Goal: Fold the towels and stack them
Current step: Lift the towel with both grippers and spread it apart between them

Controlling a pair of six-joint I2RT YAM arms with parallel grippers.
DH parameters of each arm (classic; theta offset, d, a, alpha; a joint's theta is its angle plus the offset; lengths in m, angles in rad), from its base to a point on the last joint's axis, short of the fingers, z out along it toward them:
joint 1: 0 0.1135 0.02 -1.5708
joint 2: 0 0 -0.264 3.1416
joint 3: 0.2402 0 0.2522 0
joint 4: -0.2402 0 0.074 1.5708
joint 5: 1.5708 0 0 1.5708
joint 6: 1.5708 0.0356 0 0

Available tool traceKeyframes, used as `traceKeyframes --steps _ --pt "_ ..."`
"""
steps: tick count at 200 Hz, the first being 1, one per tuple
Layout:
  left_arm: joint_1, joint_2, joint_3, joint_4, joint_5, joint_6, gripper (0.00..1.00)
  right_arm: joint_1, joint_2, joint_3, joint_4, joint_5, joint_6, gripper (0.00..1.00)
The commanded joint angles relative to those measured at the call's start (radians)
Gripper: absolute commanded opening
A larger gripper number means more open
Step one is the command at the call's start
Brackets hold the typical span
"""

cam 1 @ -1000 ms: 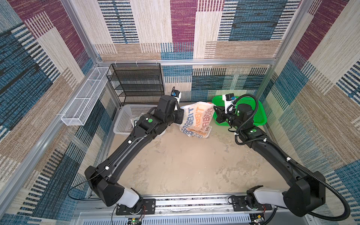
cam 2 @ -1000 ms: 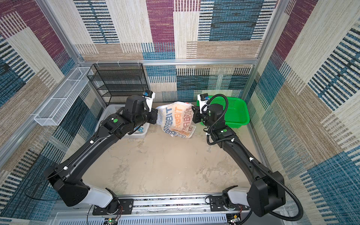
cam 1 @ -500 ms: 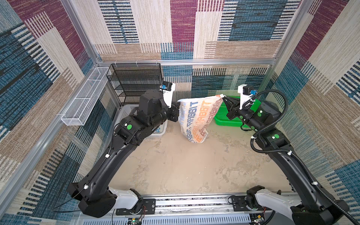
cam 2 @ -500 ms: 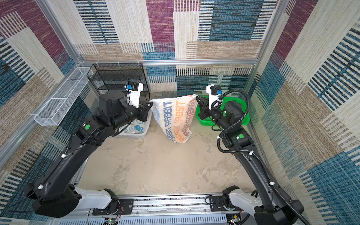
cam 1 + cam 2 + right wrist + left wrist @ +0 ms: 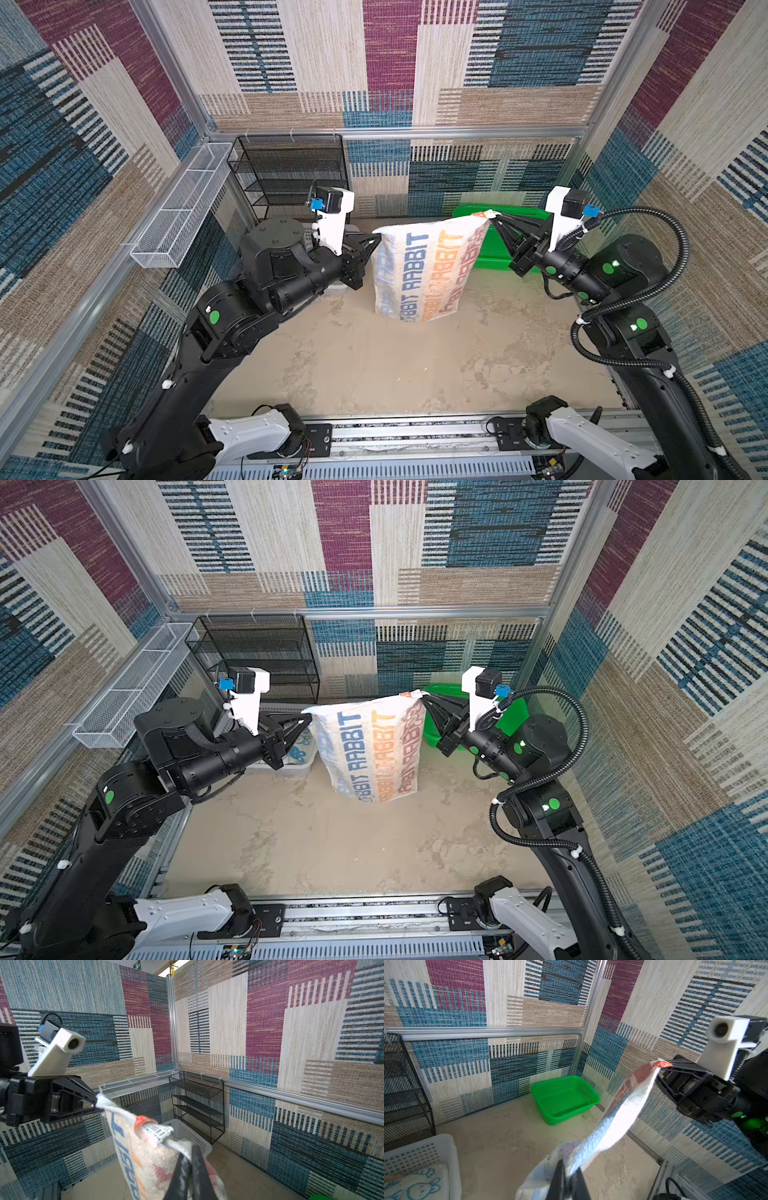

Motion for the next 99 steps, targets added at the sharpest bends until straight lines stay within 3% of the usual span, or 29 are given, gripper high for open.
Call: traceKeyframes --steps 1,40,99 --pt "-0.001 -0.018 -0.029 0.001 -0.004 -0.061 0.00 -0.001 -0.013 -0.013 0.027 -0.023 0.035 0.00" --pt "-0.001 -0.040 -0.067 0.007 -0.083 -0.071 0.00 -0.001 0.010 -0.038 0.042 0.031 0.023 0.00" --pt "0.001 -0.012 -0.102 0.042 -0.292 -0.007 0.00 -0.001 0.115 -0.028 0.026 0.128 -0.010 0.00"
